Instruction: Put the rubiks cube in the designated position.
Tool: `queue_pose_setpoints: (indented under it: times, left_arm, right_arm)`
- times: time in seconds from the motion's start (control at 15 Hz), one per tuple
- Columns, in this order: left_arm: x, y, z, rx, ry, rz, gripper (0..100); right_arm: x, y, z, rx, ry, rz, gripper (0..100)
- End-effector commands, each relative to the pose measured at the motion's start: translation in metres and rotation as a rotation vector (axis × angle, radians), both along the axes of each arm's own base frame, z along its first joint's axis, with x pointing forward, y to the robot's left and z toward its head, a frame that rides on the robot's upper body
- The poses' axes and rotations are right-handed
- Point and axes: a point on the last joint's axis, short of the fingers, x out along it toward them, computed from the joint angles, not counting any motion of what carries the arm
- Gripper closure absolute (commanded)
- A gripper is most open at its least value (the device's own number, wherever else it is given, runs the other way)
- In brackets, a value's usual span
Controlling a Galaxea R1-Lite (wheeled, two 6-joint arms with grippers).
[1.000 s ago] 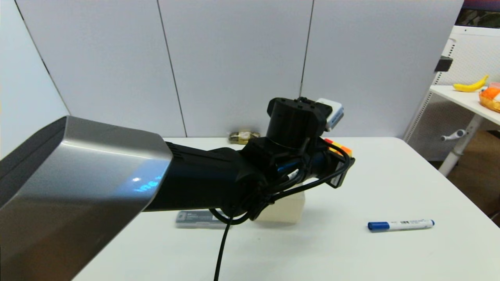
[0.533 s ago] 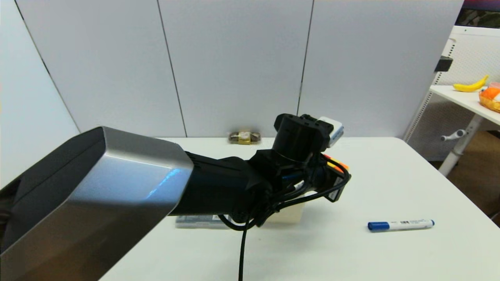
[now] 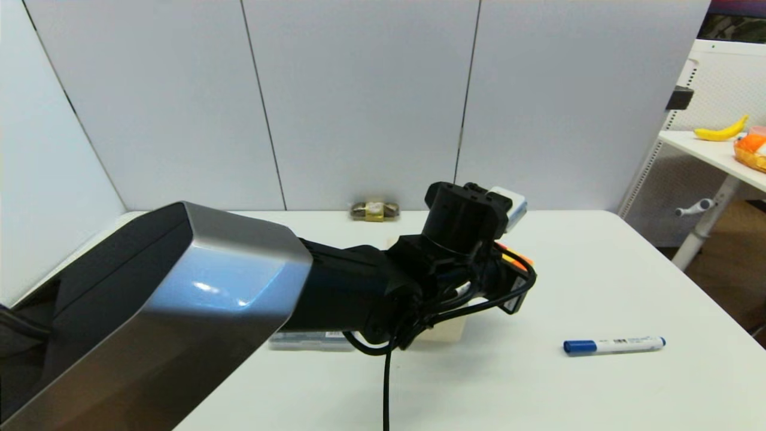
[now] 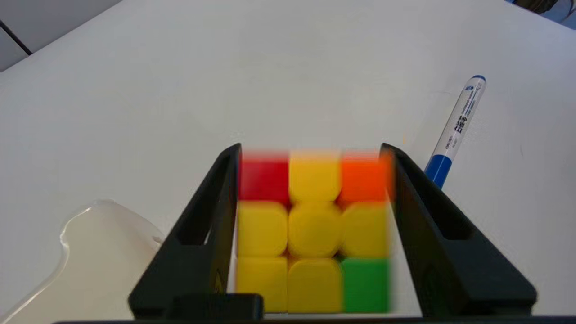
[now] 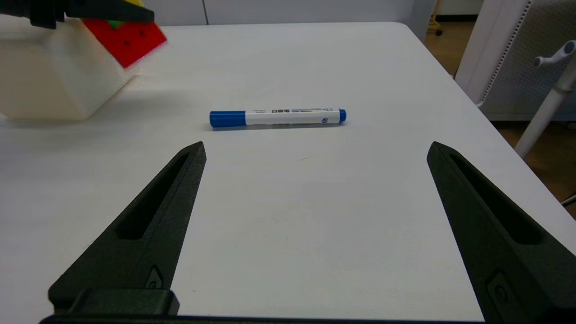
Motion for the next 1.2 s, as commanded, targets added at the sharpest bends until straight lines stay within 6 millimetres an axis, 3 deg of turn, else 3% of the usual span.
queue_pose_setpoints:
  times: [0.07, 0.4, 0.6, 0.8, 1.2]
  left_arm:
    - [0.001, -0.001, -0.002, 0.011, 0.006, 0.001, 0]
    - [0.001, 0.0, -0.001, 0.013, 0.006, 0.006, 0]
    - [0.004, 0.008, 0.015, -0.01, -0.013, 0.024, 0]
    - [0.013, 0.029, 0.046, -0.066, -0.05, 0.069, 0]
    - [0.062, 0.074, 0.072, -0.074, -0.085, 0.18, 0]
  right_arm:
    - [0.0, 0.0, -0.001, 0.0, 0.004, 0.0, 0]
    - [0.0, 0.0, -0.001, 0.0, 0.004, 0.0, 0]
    - [0.0, 0.0, -0.001, 0.0, 0.004, 0.0, 0]
    - [0.0, 0.0, -0.001, 0.0, 0.004, 0.0, 0]
    - [0.0, 0.0, -0.001, 0.0, 0.004, 0.0, 0]
